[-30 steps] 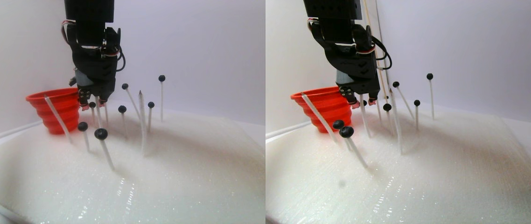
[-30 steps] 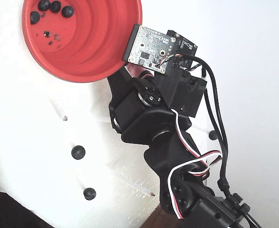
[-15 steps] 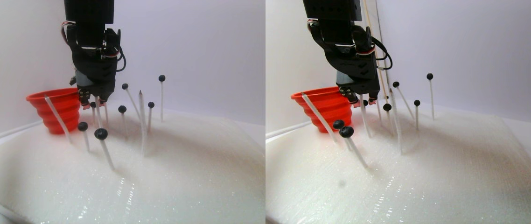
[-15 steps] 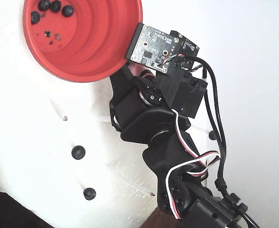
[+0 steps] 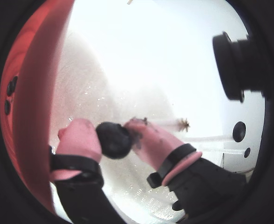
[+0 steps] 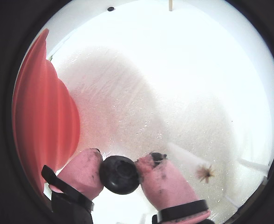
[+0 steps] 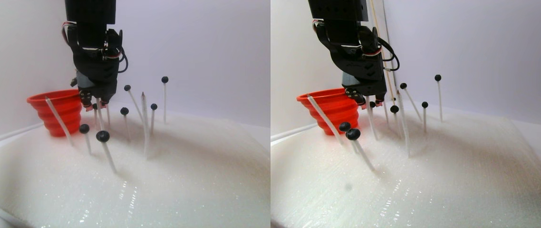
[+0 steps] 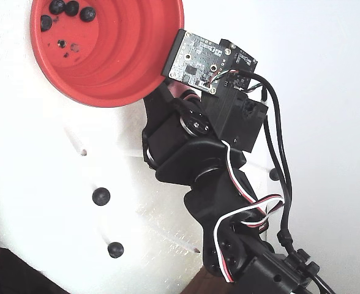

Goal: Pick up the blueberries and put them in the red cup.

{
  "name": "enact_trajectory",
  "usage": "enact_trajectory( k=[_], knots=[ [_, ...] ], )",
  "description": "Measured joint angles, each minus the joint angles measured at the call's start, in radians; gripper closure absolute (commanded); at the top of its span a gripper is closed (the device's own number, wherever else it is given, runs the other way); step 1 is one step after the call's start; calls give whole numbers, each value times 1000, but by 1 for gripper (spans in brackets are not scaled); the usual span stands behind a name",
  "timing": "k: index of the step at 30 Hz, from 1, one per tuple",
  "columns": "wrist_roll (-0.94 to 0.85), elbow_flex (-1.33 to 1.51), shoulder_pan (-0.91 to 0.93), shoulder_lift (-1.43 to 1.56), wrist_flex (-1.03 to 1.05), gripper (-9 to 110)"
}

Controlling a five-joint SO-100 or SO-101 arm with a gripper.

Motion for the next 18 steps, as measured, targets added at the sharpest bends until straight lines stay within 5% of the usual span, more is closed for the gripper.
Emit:
enact_trajectory(
  k=[18],
  knots=[
    [0, 29, -3, 40, 5, 90]
  ],
)
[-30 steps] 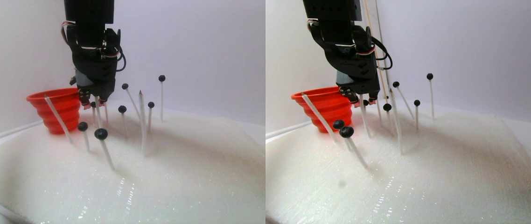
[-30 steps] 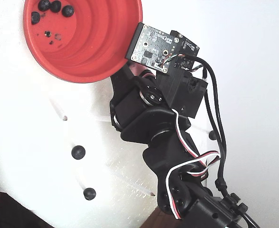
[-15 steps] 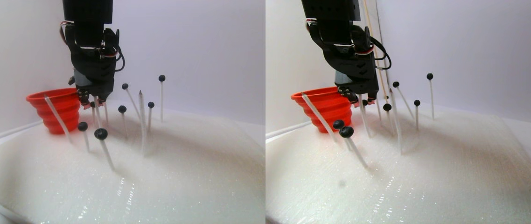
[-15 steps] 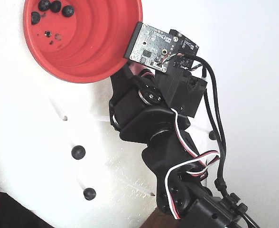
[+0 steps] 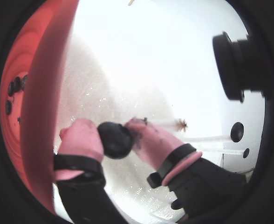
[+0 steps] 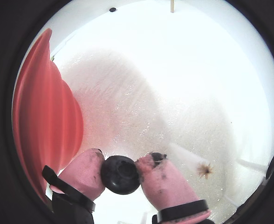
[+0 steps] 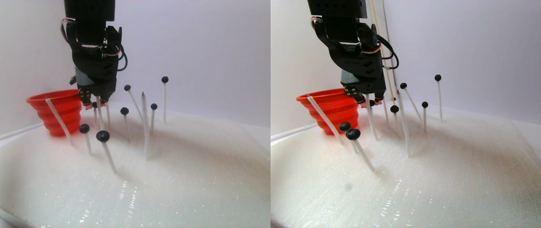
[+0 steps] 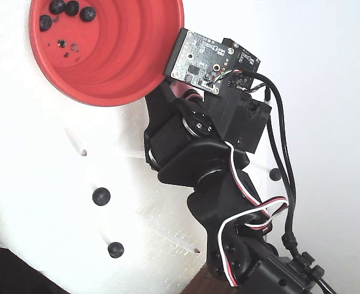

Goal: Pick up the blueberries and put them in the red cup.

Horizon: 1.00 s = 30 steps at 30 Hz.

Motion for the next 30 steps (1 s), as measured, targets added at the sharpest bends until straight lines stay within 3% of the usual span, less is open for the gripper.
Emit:
enact_trajectory(
  k=[30],
  knots=[
    [-66, 169, 3, 184, 69, 90]
  ],
)
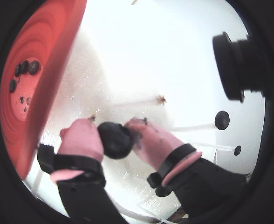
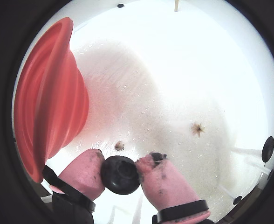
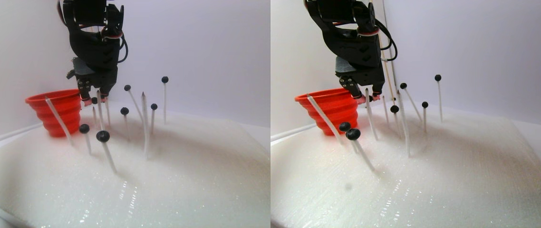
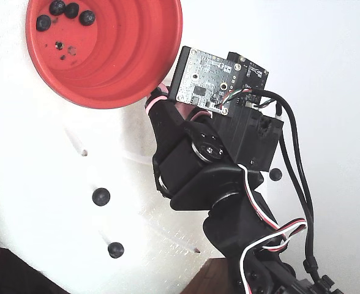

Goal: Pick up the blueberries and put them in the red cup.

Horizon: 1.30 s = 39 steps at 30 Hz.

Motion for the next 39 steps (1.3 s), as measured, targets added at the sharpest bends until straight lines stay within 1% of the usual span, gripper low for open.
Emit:
enact_trajectory(
  k=[14, 29, 39],
  knots=[
    [-17, 52, 23, 95, 69, 90],
    [-18, 118, 23, 285, 187, 89],
    [-18, 146, -26, 396, 264, 89]
  ],
)
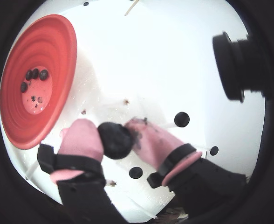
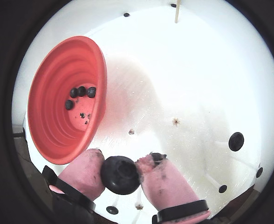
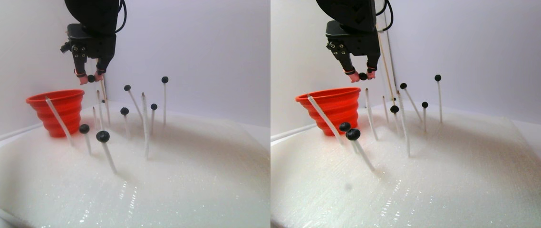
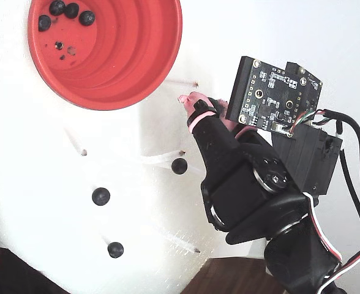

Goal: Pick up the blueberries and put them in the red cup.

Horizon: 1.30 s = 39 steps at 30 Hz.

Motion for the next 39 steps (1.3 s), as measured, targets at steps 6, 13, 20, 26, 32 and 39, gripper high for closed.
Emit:
enact_trajectory(
  k=[6, 13, 20, 26, 32, 39],
  knots=[
    [11, 0, -28, 12, 26, 89],
    [17, 0, -84, 12, 26, 89],
    [31, -41, -114, 5, 26, 89],
    [31, -64, -140, -54, 26, 89],
    [32, -81, -155, -109, 21, 89],
    [55, -115, -163, -140, -2, 89]
  ],
)
